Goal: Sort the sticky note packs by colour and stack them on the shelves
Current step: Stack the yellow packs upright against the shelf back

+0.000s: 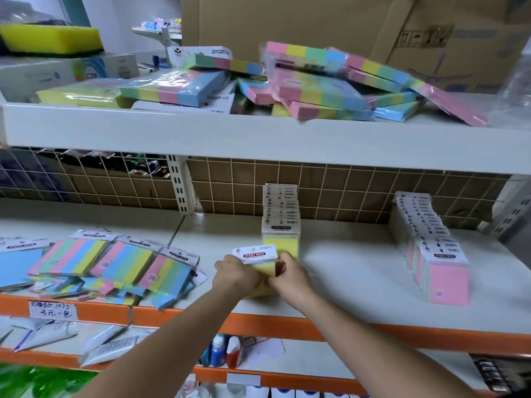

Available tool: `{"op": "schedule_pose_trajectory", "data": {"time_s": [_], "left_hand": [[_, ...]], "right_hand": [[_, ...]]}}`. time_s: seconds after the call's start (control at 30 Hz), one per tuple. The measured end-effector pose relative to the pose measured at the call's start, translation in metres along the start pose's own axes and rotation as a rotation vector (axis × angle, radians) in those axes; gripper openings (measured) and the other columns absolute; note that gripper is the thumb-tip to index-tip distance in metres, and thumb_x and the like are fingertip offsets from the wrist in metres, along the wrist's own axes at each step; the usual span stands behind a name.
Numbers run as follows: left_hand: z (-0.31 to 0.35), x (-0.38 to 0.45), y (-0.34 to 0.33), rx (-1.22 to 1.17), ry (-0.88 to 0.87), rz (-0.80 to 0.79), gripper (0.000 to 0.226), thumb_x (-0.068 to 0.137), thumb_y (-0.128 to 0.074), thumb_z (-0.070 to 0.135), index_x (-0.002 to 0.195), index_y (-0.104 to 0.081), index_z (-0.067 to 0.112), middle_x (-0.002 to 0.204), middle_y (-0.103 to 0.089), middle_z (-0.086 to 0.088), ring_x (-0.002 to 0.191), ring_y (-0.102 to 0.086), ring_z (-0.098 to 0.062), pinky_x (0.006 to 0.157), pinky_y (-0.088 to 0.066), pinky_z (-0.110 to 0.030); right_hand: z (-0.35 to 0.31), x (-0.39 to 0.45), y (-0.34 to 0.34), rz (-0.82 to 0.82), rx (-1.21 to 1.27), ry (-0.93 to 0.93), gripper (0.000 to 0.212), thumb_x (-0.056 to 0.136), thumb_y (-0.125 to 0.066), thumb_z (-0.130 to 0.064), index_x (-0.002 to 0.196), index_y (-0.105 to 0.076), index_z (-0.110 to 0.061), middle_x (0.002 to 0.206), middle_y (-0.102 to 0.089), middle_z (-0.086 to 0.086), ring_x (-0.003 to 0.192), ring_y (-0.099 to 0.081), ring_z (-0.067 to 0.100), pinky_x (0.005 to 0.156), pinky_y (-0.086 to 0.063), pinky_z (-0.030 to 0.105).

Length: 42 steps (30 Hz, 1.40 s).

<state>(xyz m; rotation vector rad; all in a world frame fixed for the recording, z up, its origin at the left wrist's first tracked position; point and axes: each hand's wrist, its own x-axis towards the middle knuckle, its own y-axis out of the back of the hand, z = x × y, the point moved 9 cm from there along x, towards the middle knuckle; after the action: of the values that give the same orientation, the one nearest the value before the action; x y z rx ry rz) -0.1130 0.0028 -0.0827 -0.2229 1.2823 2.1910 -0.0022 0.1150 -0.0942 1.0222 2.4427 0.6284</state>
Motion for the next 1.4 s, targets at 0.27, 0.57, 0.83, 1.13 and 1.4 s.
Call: {"op": "schedule_pose_trajectory", "data": {"time_s": [0.27, 0.57, 0.83, 1.13, 1.4], "left_hand": [[0.045, -0.001, -0.017, -0.247, -0.214, -0.001, 0.035, 0.078, -0.061, 0.011, 0.105, -0.038, 0.008, 0.109, -0.058, -0.012, 0.095, -0.06, -0.03, 0.069, -0.048, -0.032], [0.046, 0.004, -0.033, -0.272, -0.329, 0.085, 0.014, 0.085, -0.048, 0.005, 0.09, -0.036, 0.01, 0.098, -0.055, -0.012, 0.091, -0.055, -0.033, 0.069, -0.043, -0.037], [0.037, 0.017, -0.033, -0.016, -0.343, 0.135, 0.027, 0.086, -0.058, 0.018, 0.105, -0.041, 0.009, 0.115, -0.05, -0.01, 0.106, -0.051, -0.031, 0.08, -0.043, -0.036], [0.04, 0.024, -0.043, 0.304, -0.442, 0.087, 0.03, 0.093, -0.046, 0.028, 0.119, -0.052, 0.013, 0.128, -0.043, -0.008, 0.122, -0.037, -0.028, 0.091, -0.043, -0.039], [0.036, 0.029, -0.045, 0.289, -0.44, 0.012, 0.035, 0.098, -0.041, 0.037, 0.124, -0.049, 0.015, 0.135, -0.033, -0.006, 0.123, -0.032, -0.029, 0.092, -0.043, -0.04]], "right_hand": [[0.006, 0.005, 0.051, 0.176, -0.113, 0.007, 0.024, 0.072, -0.066, -0.022, 0.088, -0.048, -0.023, 0.092, -0.066, -0.003, 0.086, -0.061, 0.022, 0.061, -0.041, 0.028], [0.014, 0.012, 0.058, 0.218, -0.17, 0.007, 0.025, 0.075, -0.063, -0.011, 0.095, -0.053, -0.024, 0.097, -0.068, 0.003, 0.09, -0.063, 0.025, 0.068, -0.045, 0.028], [0.018, 0.016, 0.049, 0.224, -0.321, 0.016, 0.035, 0.081, -0.066, -0.016, 0.114, -0.052, -0.013, 0.109, -0.063, 0.008, 0.102, -0.06, 0.028, 0.074, -0.043, 0.029], [0.011, 0.018, 0.044, 0.181, -0.612, 0.034, 0.034, 0.092, -0.058, -0.037, 0.114, -0.055, -0.012, 0.113, -0.064, 0.008, 0.111, -0.056, 0.026, 0.08, -0.045, 0.031], [0.012, 0.021, 0.041, 0.179, -0.648, 0.02, 0.036, 0.092, -0.056, -0.04, 0.114, -0.059, -0.011, 0.114, -0.063, 0.007, 0.112, -0.053, 0.024, 0.081, -0.045, 0.031]]}}
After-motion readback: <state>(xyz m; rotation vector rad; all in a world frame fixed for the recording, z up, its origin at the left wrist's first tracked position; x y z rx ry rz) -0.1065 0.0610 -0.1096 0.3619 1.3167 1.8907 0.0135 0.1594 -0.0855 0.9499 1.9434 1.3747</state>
